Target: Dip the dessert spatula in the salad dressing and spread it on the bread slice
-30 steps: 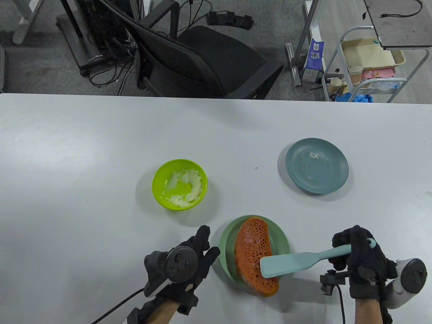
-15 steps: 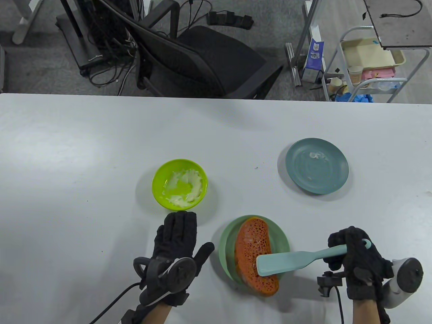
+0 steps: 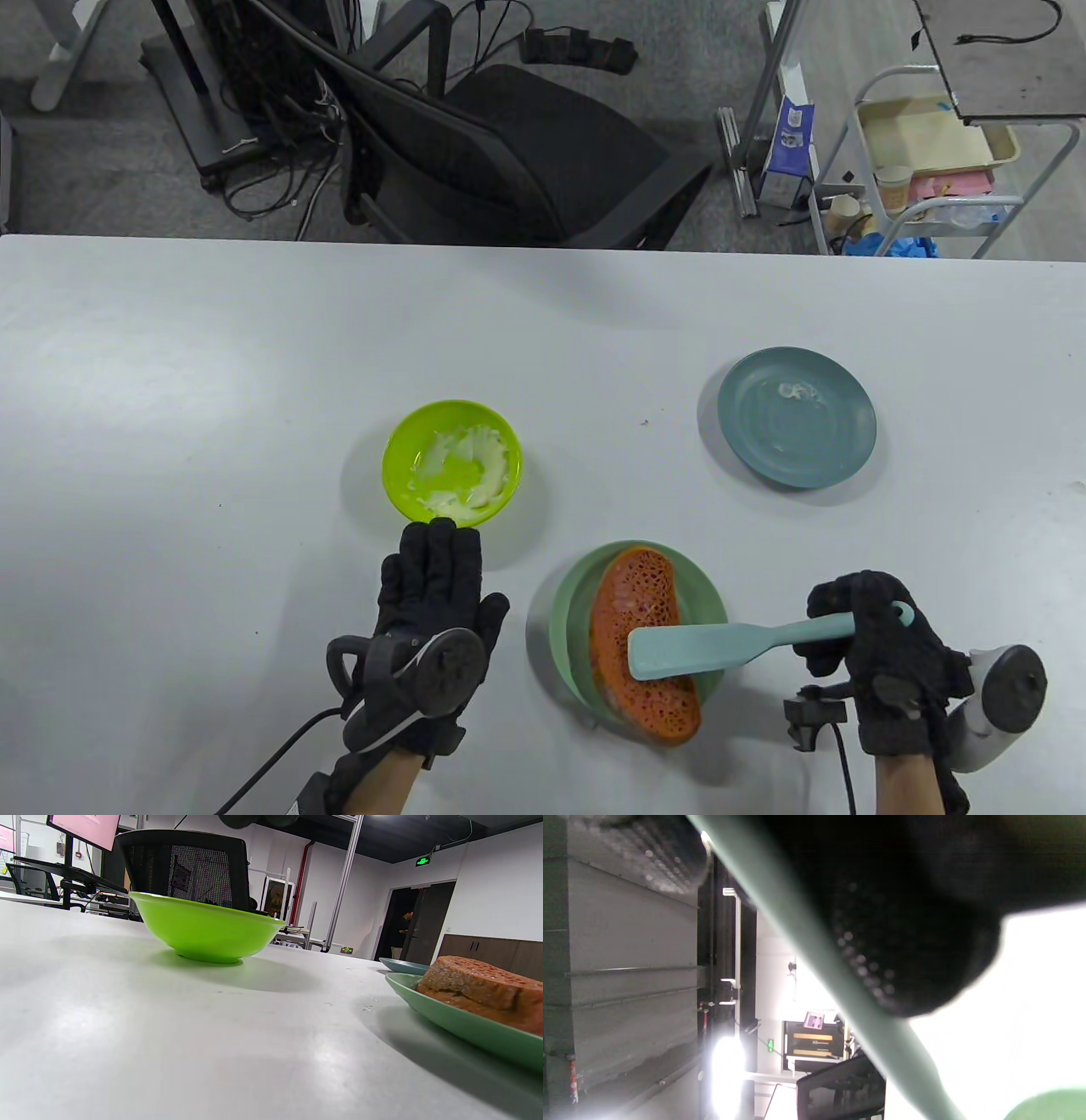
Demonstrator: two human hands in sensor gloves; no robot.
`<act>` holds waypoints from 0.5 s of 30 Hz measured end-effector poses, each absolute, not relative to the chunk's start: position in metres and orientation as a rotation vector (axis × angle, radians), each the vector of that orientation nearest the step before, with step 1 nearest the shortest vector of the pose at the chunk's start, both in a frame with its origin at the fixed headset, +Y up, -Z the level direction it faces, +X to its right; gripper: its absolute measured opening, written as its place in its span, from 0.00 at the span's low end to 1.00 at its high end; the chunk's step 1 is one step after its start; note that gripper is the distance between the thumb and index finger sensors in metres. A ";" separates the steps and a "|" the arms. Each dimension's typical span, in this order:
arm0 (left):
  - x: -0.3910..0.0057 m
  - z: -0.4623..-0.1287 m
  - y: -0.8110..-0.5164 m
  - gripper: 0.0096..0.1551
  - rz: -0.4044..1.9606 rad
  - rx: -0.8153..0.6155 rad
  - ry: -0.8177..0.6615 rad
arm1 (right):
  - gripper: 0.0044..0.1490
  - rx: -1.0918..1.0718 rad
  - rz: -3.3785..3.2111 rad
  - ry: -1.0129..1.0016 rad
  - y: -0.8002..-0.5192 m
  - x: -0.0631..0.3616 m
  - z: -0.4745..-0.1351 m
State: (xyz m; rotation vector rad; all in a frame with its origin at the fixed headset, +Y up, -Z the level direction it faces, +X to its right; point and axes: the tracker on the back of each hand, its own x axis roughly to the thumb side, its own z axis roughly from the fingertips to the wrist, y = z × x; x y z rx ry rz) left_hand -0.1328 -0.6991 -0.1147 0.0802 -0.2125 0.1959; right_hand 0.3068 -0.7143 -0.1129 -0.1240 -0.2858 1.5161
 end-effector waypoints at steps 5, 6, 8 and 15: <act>-0.135 -0.115 -0.698 0.42 0.185 0.112 -0.212 | 0.30 -0.129 1.478 -0.325 -0.710 0.303 -0.115; -0.135 -0.115 -0.698 0.42 0.186 0.115 -0.212 | 0.30 -0.129 1.469 -0.329 -0.709 0.303 -0.115; -0.137 -0.115 -0.698 0.42 0.197 0.117 -0.210 | 0.30 -0.144 1.444 -0.361 -0.705 0.303 -0.118; -0.134 -0.116 -0.699 0.42 0.223 0.102 -0.216 | 0.31 -0.221 1.460 -0.370 -0.688 0.310 -0.131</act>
